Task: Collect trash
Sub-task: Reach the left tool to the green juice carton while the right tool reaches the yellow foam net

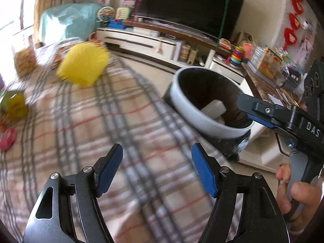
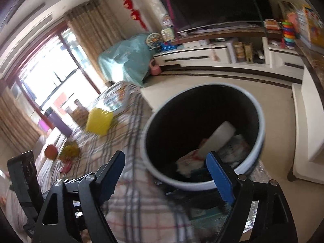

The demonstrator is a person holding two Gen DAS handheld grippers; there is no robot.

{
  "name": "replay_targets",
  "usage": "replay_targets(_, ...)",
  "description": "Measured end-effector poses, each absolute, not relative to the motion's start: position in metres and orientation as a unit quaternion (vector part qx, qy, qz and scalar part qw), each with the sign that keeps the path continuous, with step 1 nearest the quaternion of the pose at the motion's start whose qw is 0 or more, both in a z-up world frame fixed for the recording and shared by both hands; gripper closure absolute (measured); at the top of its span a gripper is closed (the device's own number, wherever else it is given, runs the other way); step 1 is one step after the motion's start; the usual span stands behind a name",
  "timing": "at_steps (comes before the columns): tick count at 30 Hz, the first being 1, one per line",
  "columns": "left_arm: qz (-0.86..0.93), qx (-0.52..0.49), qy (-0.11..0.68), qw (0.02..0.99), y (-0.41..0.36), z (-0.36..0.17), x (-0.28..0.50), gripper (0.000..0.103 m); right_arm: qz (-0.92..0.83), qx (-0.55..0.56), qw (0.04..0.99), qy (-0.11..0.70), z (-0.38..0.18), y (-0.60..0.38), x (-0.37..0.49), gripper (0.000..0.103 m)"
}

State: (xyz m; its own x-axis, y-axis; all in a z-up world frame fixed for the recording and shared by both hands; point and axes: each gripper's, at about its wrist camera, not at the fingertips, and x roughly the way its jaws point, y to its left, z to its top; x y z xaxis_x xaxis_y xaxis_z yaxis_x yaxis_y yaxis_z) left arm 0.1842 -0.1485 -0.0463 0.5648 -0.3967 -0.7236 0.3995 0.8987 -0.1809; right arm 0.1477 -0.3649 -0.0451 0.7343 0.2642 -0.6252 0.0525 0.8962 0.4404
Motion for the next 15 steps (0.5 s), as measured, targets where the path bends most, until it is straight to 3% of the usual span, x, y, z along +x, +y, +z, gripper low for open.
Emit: replay_targets(15,-0.141,-0.067,0.415,0.897,-0.034,-0.056,0.168,0.031,0.126,0.203,0.892,0.384,-0.054,-0.276,0.151,0.016)
